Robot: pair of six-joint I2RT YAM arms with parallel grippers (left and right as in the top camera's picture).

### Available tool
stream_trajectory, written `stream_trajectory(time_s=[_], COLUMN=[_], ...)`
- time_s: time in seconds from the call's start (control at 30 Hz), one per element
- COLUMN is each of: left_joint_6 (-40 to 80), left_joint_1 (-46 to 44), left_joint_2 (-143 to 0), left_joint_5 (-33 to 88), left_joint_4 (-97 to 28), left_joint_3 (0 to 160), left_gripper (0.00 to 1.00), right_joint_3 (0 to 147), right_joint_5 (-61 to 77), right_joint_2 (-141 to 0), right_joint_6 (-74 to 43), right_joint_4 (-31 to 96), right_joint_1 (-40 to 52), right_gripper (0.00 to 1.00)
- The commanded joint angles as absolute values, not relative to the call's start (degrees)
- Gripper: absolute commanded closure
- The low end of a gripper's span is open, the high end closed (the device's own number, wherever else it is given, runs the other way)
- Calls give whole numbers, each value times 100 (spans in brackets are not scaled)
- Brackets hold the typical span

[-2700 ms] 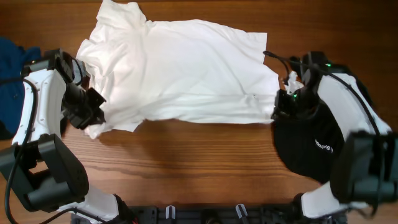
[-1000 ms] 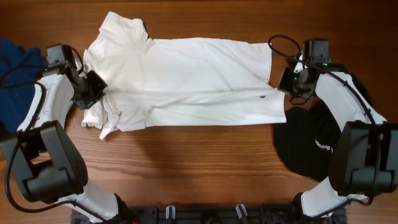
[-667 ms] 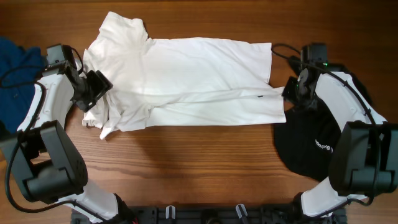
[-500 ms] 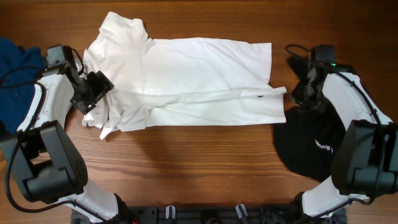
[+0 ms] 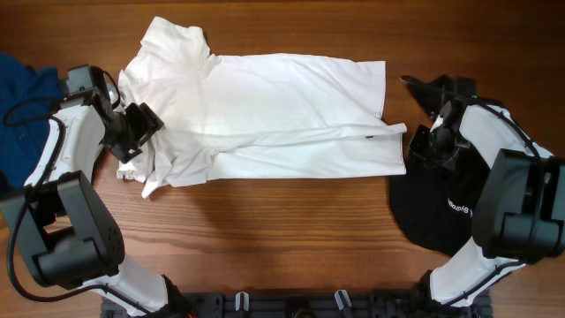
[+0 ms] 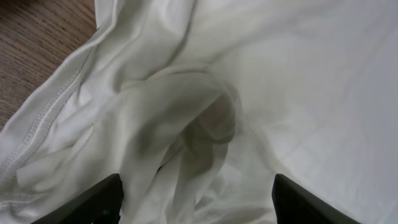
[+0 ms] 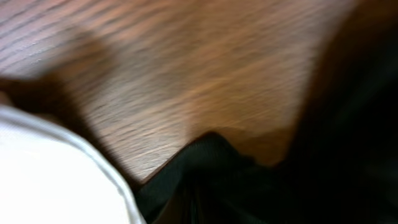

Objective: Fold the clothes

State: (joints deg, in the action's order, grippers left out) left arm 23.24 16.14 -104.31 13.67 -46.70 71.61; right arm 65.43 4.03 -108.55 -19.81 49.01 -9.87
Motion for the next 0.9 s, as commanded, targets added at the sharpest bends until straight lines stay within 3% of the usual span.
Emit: stream_trajectory(time_s=[0.0, 0.07, 0.17, 0.4, 0.53, 0.6, 0.67, 0.7, 0.73, 0.87], left_joint_6=[2316, 2318, 2316, 2318, 2316, 2316, 2316, 2316, 2316, 2314], left_joint_1=[1625, 1625, 1625, 1625, 1625, 1621, 1608, 1592, 1573, 1439], left_joint_2=[-10479, -10479, -10479, -10479, -10479, -10479, -10479, -10479, -10479, -10479], left_joint_5=[1481, 1479, 1479, 1479, 1479, 1479, 1479, 1479, 1479, 1476], left_joint_4=[-4735, -4737, -4735, -4735, -4735, -4733, -4731, -4733, -4733, -4700], left_joint_3=[7150, 7150, 7150, 7150, 7150, 7150, 7150, 7150, 7150, 7150], left_gripper=[23, 23, 23, 23, 23, 23, 23, 23, 23, 23], right_joint_3=[6405, 6622, 6982, 7242, 7561, 7599, 7599, 7599, 7599, 7599], right_joint_5=[-910, -810, 423, 3411, 2840, 2495, 2128, 1898, 1487, 982], right_joint_2=[-11266, -11266, -11262, -10735, -10313, -10361, -10554, -10656, -10816, -11426], right_joint_6=[-2563, -2541, -1660, 357, -156, -298, -303, -314, -489, -1079], right_joint_4=[5000, 5041, 5028, 5000, 4298, 3682, 3218, 3092, 2936, 2600], right_joint_1=[-1826, -2477, -3039, -2346, -1441, -878, -401, -248, -89, 169], right_gripper=[96, 95, 94, 75, 52, 65, 66, 55, 34, 32])
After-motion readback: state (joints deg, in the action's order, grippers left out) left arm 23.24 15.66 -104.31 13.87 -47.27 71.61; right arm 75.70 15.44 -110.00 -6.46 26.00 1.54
